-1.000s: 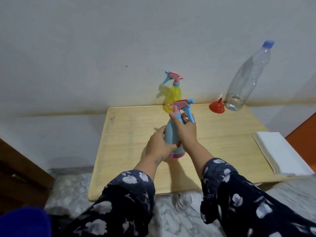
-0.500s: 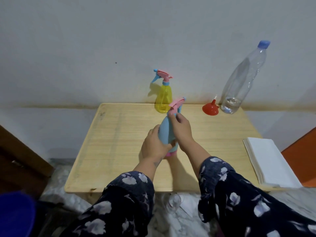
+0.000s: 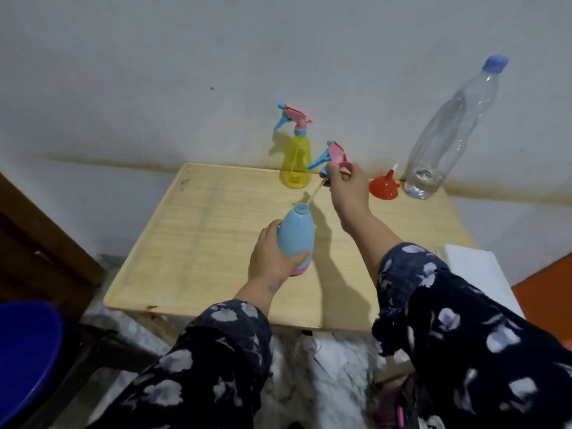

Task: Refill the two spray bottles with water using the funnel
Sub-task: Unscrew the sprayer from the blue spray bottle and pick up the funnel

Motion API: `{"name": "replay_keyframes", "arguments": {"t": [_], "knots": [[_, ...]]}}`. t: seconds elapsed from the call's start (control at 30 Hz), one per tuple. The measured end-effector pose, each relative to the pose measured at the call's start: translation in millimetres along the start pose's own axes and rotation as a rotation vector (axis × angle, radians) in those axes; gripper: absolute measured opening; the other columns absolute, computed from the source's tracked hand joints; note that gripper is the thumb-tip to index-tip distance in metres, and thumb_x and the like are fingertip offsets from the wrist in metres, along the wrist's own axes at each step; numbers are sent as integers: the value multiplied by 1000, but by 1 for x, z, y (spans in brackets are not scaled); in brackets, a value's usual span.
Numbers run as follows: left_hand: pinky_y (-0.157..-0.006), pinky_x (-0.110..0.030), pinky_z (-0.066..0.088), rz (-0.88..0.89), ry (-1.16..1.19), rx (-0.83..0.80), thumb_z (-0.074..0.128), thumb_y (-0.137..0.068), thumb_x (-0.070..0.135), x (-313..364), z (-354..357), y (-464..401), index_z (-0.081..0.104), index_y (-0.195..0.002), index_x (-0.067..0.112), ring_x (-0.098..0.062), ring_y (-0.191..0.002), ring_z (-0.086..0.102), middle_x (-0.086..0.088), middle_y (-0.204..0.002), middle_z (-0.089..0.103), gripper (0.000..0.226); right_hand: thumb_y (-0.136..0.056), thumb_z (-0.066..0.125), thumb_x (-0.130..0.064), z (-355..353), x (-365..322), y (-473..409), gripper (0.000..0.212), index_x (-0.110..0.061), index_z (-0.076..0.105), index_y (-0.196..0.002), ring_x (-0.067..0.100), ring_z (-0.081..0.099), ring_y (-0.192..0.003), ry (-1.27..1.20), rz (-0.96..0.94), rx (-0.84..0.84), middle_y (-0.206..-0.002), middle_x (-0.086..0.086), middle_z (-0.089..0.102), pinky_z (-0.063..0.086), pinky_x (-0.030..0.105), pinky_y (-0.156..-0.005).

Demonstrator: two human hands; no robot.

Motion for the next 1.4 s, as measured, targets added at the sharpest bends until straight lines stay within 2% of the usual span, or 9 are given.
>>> {"name": "replay_keyframes", "arguments": {"t": [0.1,0.23,0.33,0.5,0.63,0.87,1.1,1.3,1.4], "knots": [[-81,-30,43,-1,37,-22,85,-68,33,-5,4,4,43,-134,24,-20,-110,52,2,-125,52,79,-94,50,-25,-14,-1,-21,39,-22,36,-131,13,61,-77,-94,39,4,-96,9,68,49,30,-76],[-82,-31,44,-9,73,-26,86,-67,28,-13,4,7,45,-131,25,-19,-109,52,3,-124,53,77,-94,50,-24,-38,11,-41,34,-27,36,-124,21,64,-93,-148,187,43,-114,13,63,52,37,-87],[-83,-30,43,-14,82,-34,87,-66,27,-13,5,7,45,-132,26,-19,-109,51,3,-123,53,77,-95,51,-17,-48,27,-36,39,-19,37,-132,18,63,-86,-175,283,-34,-109,10,60,52,36,-84],[-82,-31,43,-14,69,-37,86,-67,28,-12,5,8,43,-134,27,-19,-109,52,3,-125,52,80,-95,55,-12,-55,76,5,41,-9,42,-134,25,62,-92,53,396,-150,-105,10,57,53,49,-92],[-90,-39,49,-14,57,-35,85,-65,31,-12,4,9,42,-135,29,-17,-111,52,6,-127,52,82,-93,56,-14,-61,117,26,44,-14,45,-136,22,60,-90,202,441,-148,-122,10,53,54,41,-88],[-84,-35,50,5,-30,-48,81,-68,43,-13,2,12,34,-135,35,-11,-115,51,14,-131,48,82,-96,45,-16,-65,142,32,40,-9,46,-136,30,55,-114,479,370,-186,-132,13,54,45,40,-96],[-87,-41,50,22,-14,-62,82,-68,41,-17,8,9,29,-131,35,-17,-113,51,9,-127,49,83,-101,33,-31,-67,157,28,46,-18,34,-145,38,51,-117,586,439,-205,-144,16,19,36,39,-106],[-86,-40,54,68,93,-106,80,-73,37,-23,13,9,23,-130,42,-17,-110,55,11,-128,46,81,-95,49,-24,-84,138,-17,41,-12,51,-134,30,54,-117,532,274,-9,-130,14,55,42,35,-96],[-82,-41,54,67,88,-87,80,-70,43,-23,12,7,25,-128,47,-16,-104,57,14,-124,48,80,-95,52,-20,-95,130,-55,46,-8,46,-139,26,49,-127,482,242,31,-138,11,52,37,32,-102]]}}
Point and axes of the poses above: each hand's wrist, its own y-axis away from the middle knuckle, its own z-axis out of the palm, x = y × z, the point moved 5 cm from there along -y, towards the middle knuckle
